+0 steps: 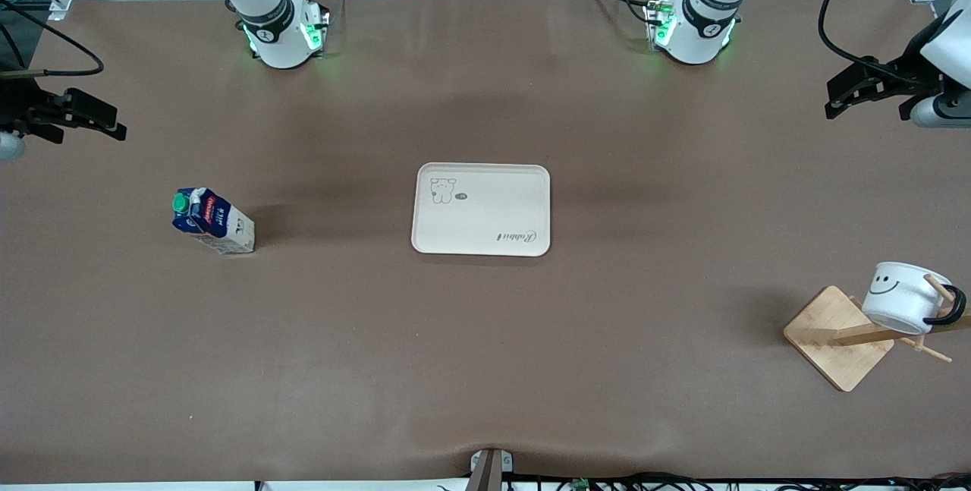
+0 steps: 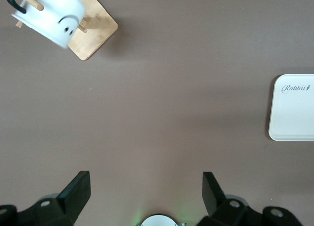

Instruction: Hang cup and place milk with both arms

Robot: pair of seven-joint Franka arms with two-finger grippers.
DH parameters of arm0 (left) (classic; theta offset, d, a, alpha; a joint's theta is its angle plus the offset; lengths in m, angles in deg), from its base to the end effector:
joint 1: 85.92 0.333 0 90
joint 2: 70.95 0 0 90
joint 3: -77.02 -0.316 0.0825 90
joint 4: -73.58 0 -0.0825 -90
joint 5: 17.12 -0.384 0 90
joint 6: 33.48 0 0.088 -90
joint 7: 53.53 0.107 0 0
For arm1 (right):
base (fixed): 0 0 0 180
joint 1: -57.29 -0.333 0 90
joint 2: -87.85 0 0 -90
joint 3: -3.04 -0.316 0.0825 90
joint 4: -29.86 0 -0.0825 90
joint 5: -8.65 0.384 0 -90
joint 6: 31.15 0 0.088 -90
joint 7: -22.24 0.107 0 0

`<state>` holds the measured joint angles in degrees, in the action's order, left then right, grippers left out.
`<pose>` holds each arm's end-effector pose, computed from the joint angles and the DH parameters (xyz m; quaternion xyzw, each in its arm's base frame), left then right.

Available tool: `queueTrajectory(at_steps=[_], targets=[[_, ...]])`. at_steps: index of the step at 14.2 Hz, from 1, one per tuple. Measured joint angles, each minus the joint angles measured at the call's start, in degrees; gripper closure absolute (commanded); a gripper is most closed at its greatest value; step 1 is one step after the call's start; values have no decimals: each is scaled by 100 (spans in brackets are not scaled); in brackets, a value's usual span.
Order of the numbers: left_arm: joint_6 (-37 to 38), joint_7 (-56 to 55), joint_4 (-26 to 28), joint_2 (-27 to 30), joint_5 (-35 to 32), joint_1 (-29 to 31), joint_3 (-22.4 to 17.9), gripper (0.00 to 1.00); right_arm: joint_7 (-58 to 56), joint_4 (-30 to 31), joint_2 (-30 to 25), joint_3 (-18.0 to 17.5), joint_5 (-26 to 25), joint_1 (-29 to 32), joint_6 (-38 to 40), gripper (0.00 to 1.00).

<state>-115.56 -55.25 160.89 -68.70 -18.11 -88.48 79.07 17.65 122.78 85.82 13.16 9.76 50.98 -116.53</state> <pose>0.5262 -0.0408 0.6558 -0.9993 0.0242 0.0255 0.0107 0.5328 -0.0350 0.6130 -0.9987 -0.0073 0.0473 0.0163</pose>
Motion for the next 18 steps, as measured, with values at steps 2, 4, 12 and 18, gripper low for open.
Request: queueTrajectory(at_steps=[2, 4, 12, 18], targets=[[0, 0, 6, 0, 2, 0, 0, 0, 0, 0, 0, -9, -121, -6, -27, 0], [0, 0, 7, 0, 3, 0, 0, 0, -1, 0, -1, -19, -141, -9, -47, 0], [-38, 0, 4, 0, 48, 0, 0, 0, 0, -206, -18, -38, -146, -14, 55, 0], [-49, 0, -18, -1, 49, -5, 0, 0, 1, -210, -18, -42, -146, -16, 67, 0]])
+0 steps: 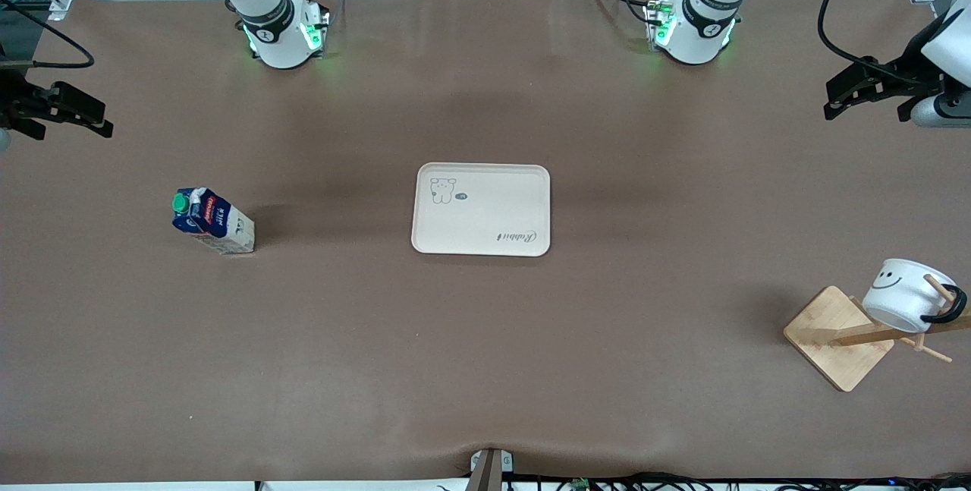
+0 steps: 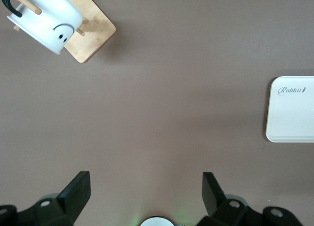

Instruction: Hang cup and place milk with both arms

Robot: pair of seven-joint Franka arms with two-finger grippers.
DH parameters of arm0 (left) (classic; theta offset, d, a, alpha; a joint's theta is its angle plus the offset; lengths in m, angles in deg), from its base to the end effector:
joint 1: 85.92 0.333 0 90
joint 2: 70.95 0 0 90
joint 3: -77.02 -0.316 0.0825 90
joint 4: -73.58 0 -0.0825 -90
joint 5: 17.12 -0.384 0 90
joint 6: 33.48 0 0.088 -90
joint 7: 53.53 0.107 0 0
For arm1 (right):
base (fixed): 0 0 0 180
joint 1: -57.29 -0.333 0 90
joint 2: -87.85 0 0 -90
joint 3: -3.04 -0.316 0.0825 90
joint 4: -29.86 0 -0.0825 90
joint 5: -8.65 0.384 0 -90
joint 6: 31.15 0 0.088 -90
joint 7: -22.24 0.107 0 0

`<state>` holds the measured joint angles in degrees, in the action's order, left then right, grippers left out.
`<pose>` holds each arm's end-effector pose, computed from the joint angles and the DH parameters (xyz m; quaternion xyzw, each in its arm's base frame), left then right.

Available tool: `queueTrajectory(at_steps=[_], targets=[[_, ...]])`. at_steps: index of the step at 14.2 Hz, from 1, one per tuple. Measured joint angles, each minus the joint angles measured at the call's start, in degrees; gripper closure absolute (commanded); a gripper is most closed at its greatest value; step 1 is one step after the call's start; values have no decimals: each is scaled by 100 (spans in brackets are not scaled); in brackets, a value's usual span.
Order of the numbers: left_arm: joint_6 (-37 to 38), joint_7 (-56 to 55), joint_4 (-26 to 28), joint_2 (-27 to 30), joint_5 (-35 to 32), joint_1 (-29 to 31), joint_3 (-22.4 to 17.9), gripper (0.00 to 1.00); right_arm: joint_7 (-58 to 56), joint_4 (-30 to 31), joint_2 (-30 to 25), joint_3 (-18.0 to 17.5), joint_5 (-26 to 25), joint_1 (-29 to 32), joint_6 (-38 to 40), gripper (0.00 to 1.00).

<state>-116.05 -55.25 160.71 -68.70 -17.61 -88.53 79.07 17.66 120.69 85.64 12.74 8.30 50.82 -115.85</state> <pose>0.5271 -0.0424 0.6580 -0.9995 0.0252 0.0199 0.0061 0.5318 -0.0326 0.6306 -0.9993 -0.0118 0.0344 0.0025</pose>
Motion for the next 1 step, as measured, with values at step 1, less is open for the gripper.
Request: queueTrajectory(at_steps=[1], targets=[[0, 0, 0, 0, 0, -2, 0, 0, 0, 0, 0, 0, 0, 0, 0, 0]])
